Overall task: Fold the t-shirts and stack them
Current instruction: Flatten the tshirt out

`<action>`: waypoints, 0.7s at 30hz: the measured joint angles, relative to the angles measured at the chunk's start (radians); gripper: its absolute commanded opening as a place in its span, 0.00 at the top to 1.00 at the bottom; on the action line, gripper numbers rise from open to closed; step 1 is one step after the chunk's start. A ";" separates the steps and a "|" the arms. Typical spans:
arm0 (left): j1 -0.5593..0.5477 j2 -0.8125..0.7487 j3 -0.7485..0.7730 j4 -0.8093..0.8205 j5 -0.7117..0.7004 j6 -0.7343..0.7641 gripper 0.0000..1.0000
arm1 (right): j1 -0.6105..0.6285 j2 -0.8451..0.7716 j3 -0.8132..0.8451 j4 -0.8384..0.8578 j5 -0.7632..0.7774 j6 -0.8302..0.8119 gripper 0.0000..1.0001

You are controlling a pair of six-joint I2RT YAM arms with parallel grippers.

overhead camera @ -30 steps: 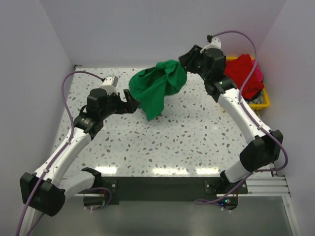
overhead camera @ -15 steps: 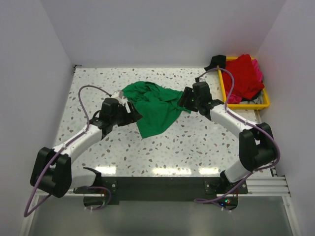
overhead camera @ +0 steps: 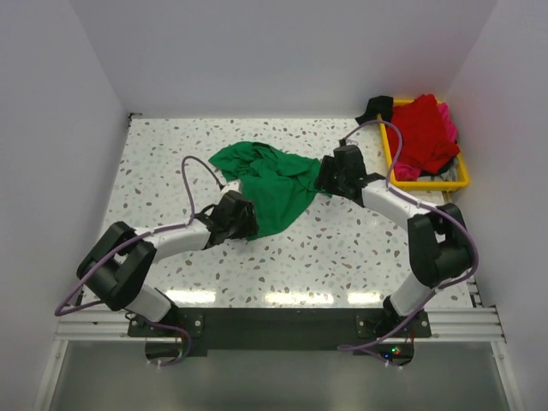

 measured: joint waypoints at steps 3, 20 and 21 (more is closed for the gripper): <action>-0.025 0.028 0.007 -0.002 -0.075 -0.004 0.34 | 0.000 0.027 0.003 0.001 0.002 -0.014 0.41; -0.084 0.084 0.025 0.014 -0.203 0.030 0.94 | -0.002 0.105 0.080 -0.016 0.055 -0.076 0.40; -0.084 0.084 0.025 0.011 -0.207 0.026 0.98 | -0.004 0.114 0.094 -0.020 0.058 -0.084 0.40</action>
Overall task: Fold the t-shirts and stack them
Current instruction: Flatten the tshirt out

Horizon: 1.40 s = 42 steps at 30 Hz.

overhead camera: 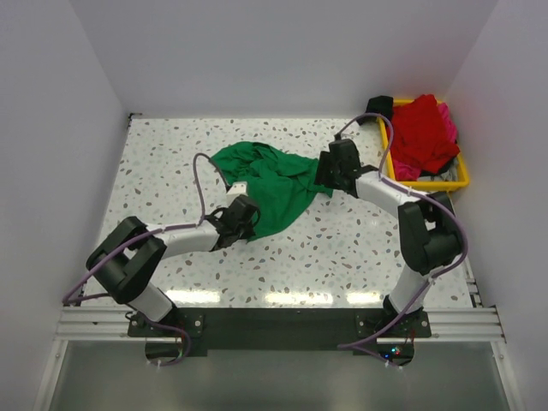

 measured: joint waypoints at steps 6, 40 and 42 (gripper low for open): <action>0.010 -0.044 0.000 -0.077 -0.021 -0.010 1.00 | -0.014 0.050 0.056 -0.018 0.022 -0.046 0.41; 0.326 -0.367 -0.152 -0.173 0.070 -0.119 1.00 | 0.186 0.236 0.218 -0.044 0.104 -0.103 0.58; 0.328 -0.374 -0.154 -0.175 0.071 -0.120 1.00 | 0.186 0.249 0.239 -0.047 0.102 -0.103 0.61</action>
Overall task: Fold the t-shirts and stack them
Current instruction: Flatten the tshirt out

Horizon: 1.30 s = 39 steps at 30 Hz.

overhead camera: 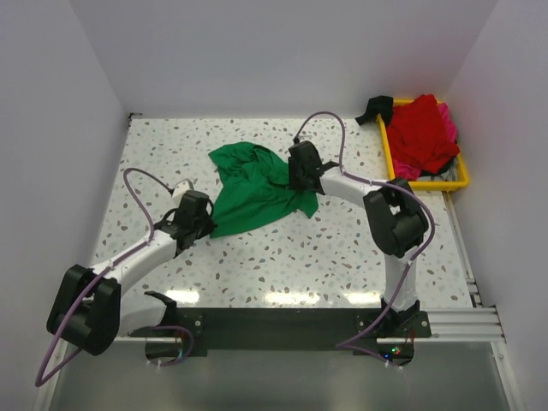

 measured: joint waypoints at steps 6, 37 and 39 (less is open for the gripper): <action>0.005 -0.027 0.000 -0.011 0.000 0.000 1.00 | 0.000 0.031 0.042 -0.012 -0.012 -0.002 0.89; 0.055 -0.318 0.649 -0.253 -0.171 0.171 1.00 | -0.295 -0.826 0.104 -0.314 -0.139 0.064 1.00; 0.055 -0.350 0.694 -0.265 -0.181 0.185 1.00 | -0.296 -0.881 0.131 -0.333 -0.132 0.070 1.00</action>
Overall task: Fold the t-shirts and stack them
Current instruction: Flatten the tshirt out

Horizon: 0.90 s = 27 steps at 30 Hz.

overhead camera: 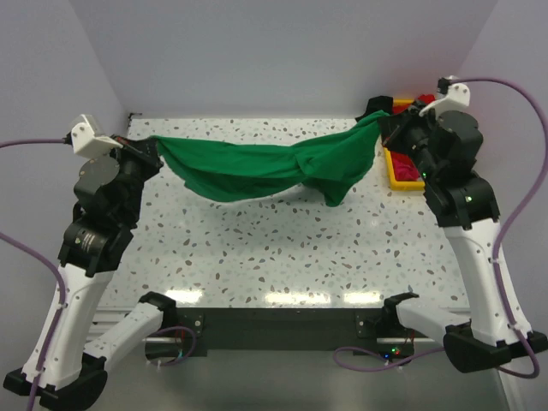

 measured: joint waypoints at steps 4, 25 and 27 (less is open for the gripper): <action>0.000 -0.039 0.073 -0.010 -0.023 0.020 1.00 | 0.000 -0.081 0.068 -0.016 0.010 0.019 1.00; 0.206 0.657 0.407 0.275 0.085 0.138 1.00 | -0.001 0.601 0.452 0.225 -0.067 0.113 1.00; 0.254 0.704 0.487 0.269 0.132 0.134 1.00 | -0.001 0.646 0.557 0.214 -0.065 0.112 1.00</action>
